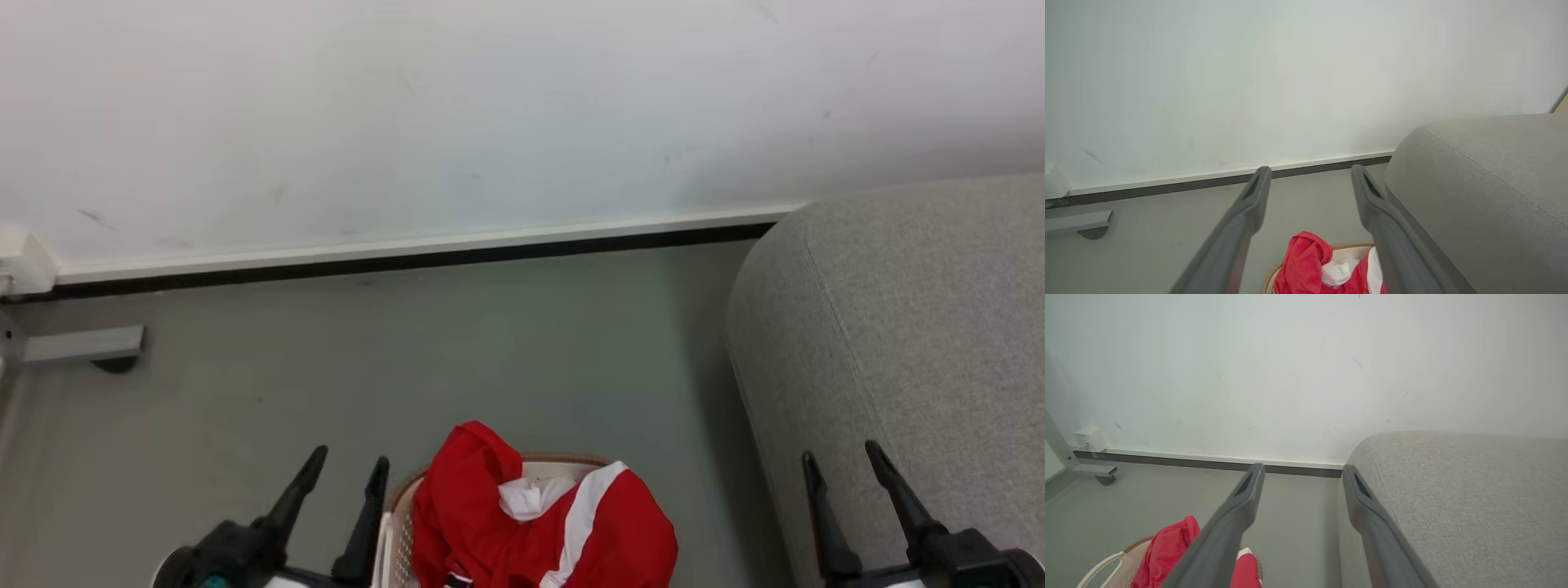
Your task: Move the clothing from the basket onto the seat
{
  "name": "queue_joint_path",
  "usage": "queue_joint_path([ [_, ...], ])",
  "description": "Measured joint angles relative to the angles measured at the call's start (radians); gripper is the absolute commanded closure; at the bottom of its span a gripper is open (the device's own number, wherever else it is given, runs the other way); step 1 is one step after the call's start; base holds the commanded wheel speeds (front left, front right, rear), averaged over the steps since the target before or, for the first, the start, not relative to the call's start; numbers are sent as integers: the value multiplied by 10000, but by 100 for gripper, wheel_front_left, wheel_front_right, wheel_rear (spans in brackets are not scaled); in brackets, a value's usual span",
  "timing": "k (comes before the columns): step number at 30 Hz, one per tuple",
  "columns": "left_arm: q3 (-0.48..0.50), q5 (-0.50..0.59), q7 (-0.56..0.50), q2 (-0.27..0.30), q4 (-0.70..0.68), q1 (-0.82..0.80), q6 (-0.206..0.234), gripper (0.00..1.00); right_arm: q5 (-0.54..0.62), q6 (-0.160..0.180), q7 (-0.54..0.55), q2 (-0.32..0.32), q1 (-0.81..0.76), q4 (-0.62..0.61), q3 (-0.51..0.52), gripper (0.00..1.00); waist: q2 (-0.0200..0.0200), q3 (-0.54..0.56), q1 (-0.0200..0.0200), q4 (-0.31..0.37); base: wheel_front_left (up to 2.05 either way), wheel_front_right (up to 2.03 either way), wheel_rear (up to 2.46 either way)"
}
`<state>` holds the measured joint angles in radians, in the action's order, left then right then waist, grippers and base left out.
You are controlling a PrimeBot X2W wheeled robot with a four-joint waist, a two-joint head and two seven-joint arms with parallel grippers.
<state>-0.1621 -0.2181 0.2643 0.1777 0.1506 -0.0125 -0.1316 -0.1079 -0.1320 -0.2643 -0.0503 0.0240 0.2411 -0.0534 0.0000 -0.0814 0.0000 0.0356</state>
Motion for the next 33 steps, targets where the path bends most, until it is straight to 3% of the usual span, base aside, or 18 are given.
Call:
queue_joint_path([
  [11,-2424,-437,-2,849,1536,-1975,0,0,125,0,-2,-4,1035,-1020,-466,0,0,-1745,2,935,0,0,0],
  [21,-5102,-855,-629,1538,4688,-3914,0,0,-115,0,-4,-8,1600,-2113,-941,0,0,-3586,2,2281,0,0,0],
  [33,-5942,-1183,-1406,1942,7217,-5498,77,0,-453,0,-2,-8,1883,-3064,-1108,0,0,-5455,2,3246,0,0,0],
])
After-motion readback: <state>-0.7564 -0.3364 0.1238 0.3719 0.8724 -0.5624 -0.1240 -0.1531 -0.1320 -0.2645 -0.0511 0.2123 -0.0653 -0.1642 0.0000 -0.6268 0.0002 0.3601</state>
